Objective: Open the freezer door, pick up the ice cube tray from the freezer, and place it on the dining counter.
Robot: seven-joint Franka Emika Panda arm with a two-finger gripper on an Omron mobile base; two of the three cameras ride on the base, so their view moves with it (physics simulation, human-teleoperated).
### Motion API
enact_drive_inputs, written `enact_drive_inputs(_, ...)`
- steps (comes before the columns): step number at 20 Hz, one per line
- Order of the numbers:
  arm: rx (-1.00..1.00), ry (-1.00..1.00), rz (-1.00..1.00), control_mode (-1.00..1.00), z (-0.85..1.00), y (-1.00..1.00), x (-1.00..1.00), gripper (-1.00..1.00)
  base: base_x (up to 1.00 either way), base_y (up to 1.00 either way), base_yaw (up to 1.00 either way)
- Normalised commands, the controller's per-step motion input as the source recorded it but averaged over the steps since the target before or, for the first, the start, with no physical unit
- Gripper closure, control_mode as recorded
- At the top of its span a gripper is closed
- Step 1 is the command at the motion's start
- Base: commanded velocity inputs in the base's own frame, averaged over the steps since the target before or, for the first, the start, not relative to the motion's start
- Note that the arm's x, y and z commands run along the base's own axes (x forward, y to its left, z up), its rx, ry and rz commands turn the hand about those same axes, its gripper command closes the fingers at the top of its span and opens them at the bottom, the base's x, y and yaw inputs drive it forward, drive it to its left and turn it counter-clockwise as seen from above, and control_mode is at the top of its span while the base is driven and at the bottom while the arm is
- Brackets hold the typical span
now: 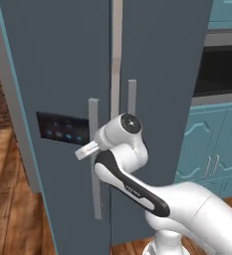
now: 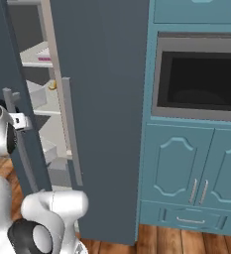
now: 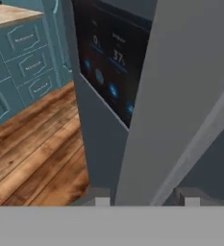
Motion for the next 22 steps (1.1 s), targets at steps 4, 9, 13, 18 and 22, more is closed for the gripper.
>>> enact_drive_inputs(4,-0.03,0.04,0.22,-1.0,0.15,1.0,-0.83,1.0,0.0,0.0,0.0)
enact_drive_inputs(9,-0.08,0.08,0.2,-1.0,0.08,1.0,-0.81,-1.0,0.0,0.0,0.0)
enact_drive_inputs(13,0.0,0.05,0.09,-1.0,0.28,0.56,-0.78,-1.0,0.0,0.0,0.0)
enact_drive_inputs(18,0.26,0.0,0.0,-1.0,0.7,-0.83,-0.71,-1.0,0.0,0.0,0.0)
enact_drive_inputs(22,0.42,0.0,0.0,-1.0,0.76,-1.0,-0.29,-1.0,0.0,0.0,0.0)
